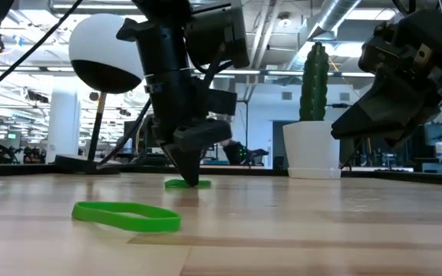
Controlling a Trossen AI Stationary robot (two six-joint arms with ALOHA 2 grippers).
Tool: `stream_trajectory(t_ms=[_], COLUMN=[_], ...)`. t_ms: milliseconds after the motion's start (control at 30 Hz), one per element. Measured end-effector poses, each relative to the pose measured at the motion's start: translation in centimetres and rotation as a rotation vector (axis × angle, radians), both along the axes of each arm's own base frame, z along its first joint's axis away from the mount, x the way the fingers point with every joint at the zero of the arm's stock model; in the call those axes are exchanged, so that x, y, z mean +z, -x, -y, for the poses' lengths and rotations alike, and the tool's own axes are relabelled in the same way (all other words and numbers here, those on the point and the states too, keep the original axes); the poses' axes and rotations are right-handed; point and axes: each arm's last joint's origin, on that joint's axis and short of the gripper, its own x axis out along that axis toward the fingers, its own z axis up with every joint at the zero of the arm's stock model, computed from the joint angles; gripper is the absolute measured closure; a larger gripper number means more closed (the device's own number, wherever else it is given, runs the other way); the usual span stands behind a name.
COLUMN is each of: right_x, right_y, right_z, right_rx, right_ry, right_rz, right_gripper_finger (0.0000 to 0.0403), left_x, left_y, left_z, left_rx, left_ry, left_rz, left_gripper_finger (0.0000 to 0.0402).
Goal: Pick and place rubber bands into bin
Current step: Put the top green rubber band into the basket
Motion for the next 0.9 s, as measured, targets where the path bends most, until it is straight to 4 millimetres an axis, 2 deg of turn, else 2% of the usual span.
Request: stream_trajectory(t_ms=[167,333,500,600,733,900], right_x=[0.0,0.0,0.0,0.0,0.5,1.8], right_y=[0.0,0.0,-0.1,-0.2,-0.5,-1.0], right_z=[0.0,0.1,0.3,0.4,0.2,0.0], right_rx=[0.0,-0.003,-0.012,-0.015,0.017,0.029], right_ry=[0.0,0.001,0.001,0.002,0.041,0.068], right_rz=[0.0,0.0,0.0,0.004,0.052,0.176], right_gripper_finger=[0.0333,0.0333,0.0333,0.0333,0.0333,0.0333], left_x=[1.3,7.2,12.9,15.0,15.2,12.3], left_y=[1.2,3.3,8.4,12.0,16.0,18.9], left_z=[1.0,4.4,8.7,11.1,14.8,19.3], left_rx=[-0.053,-0.126,-0.157,-0.125,-0.152,-0.237], left_ry=[0.054,0.085,0.097,0.099,0.099,0.206], left_rz=[-0.071,-0.03,0.079,0.136,0.228,0.342], left_gripper_finger=[0.04,0.0401,0.0401,0.0401,0.0401,0.0401])
